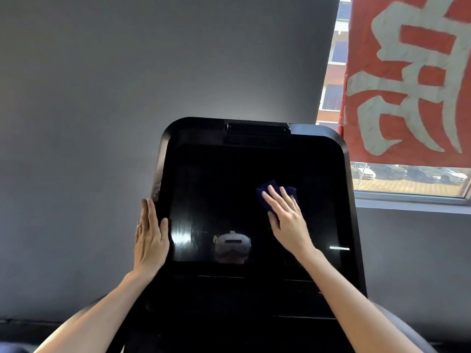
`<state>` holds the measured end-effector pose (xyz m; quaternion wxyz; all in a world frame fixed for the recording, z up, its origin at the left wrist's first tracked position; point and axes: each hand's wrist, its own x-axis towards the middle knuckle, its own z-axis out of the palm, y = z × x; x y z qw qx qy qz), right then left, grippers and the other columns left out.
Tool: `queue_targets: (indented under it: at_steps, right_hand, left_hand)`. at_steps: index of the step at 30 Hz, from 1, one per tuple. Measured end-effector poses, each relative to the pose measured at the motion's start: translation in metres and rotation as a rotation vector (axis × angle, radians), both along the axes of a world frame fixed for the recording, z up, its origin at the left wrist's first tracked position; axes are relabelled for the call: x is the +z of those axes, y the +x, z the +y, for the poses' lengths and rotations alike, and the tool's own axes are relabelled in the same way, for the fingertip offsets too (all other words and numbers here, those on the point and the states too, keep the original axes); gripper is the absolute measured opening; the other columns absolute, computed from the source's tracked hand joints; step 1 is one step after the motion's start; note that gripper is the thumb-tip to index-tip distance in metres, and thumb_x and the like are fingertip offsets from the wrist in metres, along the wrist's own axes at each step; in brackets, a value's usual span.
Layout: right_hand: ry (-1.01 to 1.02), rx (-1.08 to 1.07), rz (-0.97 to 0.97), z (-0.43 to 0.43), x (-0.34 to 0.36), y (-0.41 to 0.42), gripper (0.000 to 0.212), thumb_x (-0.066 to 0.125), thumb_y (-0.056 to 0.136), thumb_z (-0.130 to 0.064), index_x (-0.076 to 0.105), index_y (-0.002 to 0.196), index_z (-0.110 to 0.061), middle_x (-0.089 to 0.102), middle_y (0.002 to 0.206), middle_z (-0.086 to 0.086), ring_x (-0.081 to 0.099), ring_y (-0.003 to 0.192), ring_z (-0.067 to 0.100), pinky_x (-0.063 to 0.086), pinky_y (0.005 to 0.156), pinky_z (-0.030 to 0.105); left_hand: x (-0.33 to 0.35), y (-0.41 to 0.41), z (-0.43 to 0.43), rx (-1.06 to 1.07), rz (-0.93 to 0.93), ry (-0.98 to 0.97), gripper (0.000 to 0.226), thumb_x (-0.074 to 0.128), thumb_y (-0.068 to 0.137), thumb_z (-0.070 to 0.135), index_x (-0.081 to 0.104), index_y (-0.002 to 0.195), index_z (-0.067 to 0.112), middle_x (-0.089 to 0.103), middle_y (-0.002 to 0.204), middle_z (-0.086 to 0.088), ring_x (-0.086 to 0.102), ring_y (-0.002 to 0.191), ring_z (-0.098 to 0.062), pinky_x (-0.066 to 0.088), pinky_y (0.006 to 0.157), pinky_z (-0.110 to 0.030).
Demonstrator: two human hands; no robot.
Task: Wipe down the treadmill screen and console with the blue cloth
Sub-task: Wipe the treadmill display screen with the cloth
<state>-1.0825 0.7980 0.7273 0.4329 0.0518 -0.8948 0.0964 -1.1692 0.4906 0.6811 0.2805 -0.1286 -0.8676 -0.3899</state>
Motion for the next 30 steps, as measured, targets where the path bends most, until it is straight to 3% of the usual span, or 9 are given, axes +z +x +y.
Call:
queue_targets:
  at_steps: [3, 7, 12, 14, 18, 19, 24, 28, 30]
  right_hand:
    - [0.116, -0.008, -0.009, 0.023, 0.01, 0.0, 0.052, 0.054, 0.091, -0.006, 0.042, 0.141, -0.019, 0.036, 0.149, -0.004, 0.025, 0.141, 0.017, 0.025, 0.115, 0.037]
    - [-0.348, -0.219, 0.099, -0.004, 0.012, -0.013, 0.049, 0.049, 0.094, -0.009, 0.04, 0.142, -0.014, 0.035, 0.15, 0.003, 0.021, 0.143, 0.024, 0.015, 0.118, 0.043]
    - [0.201, 0.07, 0.03, -0.021, -0.006, -0.009, 0.043, 0.048, 0.095, -0.03, 0.048, 0.137, -0.02, 0.041, 0.146, -0.002, 0.03, 0.14, 0.018, 0.025, 0.115, 0.036]
    - [0.257, 0.048, 0.056, -0.009, 0.005, -0.018, 0.041, 0.051, 0.095, -0.025, 0.05, 0.136, -0.019, 0.044, 0.144, -0.001, 0.035, 0.137, 0.02, 0.032, 0.112, 0.039]
    - [-0.183, -0.147, 0.117, -0.041, 0.016, -0.037, 0.042, 0.052, 0.094, -0.016, 0.049, 0.136, -0.016, 0.043, 0.145, 0.004, 0.032, 0.138, 0.026, 0.027, 0.114, 0.046]
    - [-0.146, -0.123, 0.126, -0.053, 0.012, -0.041, 0.042, 0.049, 0.095, -0.018, 0.049, 0.136, -0.016, 0.043, 0.144, 0.003, 0.033, 0.138, 0.026, 0.025, 0.114, 0.045]
    - [0.493, 0.323, -0.089, -0.049, 0.011, -0.045, 0.042, 0.043, 0.095, -0.029, 0.048, 0.136, -0.024, 0.042, 0.145, -0.005, 0.03, 0.139, 0.017, 0.019, 0.116, 0.033]
    - [0.004, 0.113, 0.035, -0.055, 0.033, -0.065, 0.042, 0.053, 0.093, -0.014, 0.05, 0.135, -0.016, 0.044, 0.144, 0.002, 0.032, 0.138, 0.024, 0.027, 0.114, 0.046]
    - [-0.024, 0.09, 0.097, -0.082, 0.028, -0.073, 0.046, 0.059, 0.088, -0.006, 0.052, 0.133, -0.014, 0.047, 0.142, 0.004, 0.035, 0.136, 0.029, 0.026, 0.113, 0.047]
  left_hand:
    - [-0.001, 0.0, 0.004, 0.015, 0.007, 0.033, 0.062, 0.027, 0.101, 0.031, -0.008, 0.151, 0.021, -0.004, 0.159, 0.001, 0.004, 0.146, -0.014, 0.01, 0.119, -0.037]
    - [-0.004, 0.0, 0.006, 0.039, 0.014, 0.091, 0.059, 0.028, 0.101, 0.027, 0.001, 0.151, 0.012, 0.008, 0.158, -0.008, 0.013, 0.145, -0.021, 0.017, 0.118, -0.036]
    - [-0.006, 0.001, 0.004, 0.065, 0.008, 0.182, 0.053, 0.029, 0.102, 0.021, 0.014, 0.149, 0.004, 0.02, 0.155, -0.015, 0.02, 0.144, -0.025, 0.019, 0.118, -0.036]
    - [-0.007, 0.0, 0.005, 0.091, -0.012, 0.198, 0.051, 0.029, 0.102, 0.022, 0.017, 0.148, 0.003, 0.024, 0.153, -0.016, 0.023, 0.142, -0.027, 0.02, 0.117, -0.037]
    - [-0.007, -0.001, 0.004, 0.144, -0.04, 0.196, 0.051, 0.028, 0.102, 0.024, 0.022, 0.147, 0.001, 0.03, 0.151, -0.017, 0.029, 0.139, -0.029, 0.022, 0.115, -0.041]
    - [-0.007, -0.002, 0.003, 0.147, -0.044, 0.198, 0.051, 0.029, 0.102, 0.025, 0.023, 0.147, 0.001, 0.03, 0.151, -0.017, 0.03, 0.139, -0.03, 0.023, 0.115, -0.041]
    - [-0.007, 0.0, 0.001, 0.116, -0.051, 0.257, 0.05, 0.029, 0.102, 0.025, 0.024, 0.147, 0.003, 0.031, 0.151, -0.014, 0.029, 0.14, -0.027, 0.022, 0.116, -0.037]
    - [-0.007, 0.001, 0.001, 0.09, -0.059, 0.302, 0.048, 0.032, 0.102, 0.021, 0.028, 0.146, 0.002, 0.035, 0.149, -0.015, 0.032, 0.139, -0.026, 0.022, 0.114, -0.031]
    - [-0.005, 0.001, -0.001, 0.089, -0.061, 0.321, 0.048, 0.033, 0.102, 0.021, 0.029, 0.146, 0.002, 0.036, 0.149, -0.014, 0.033, 0.138, -0.026, 0.022, 0.113, -0.03]
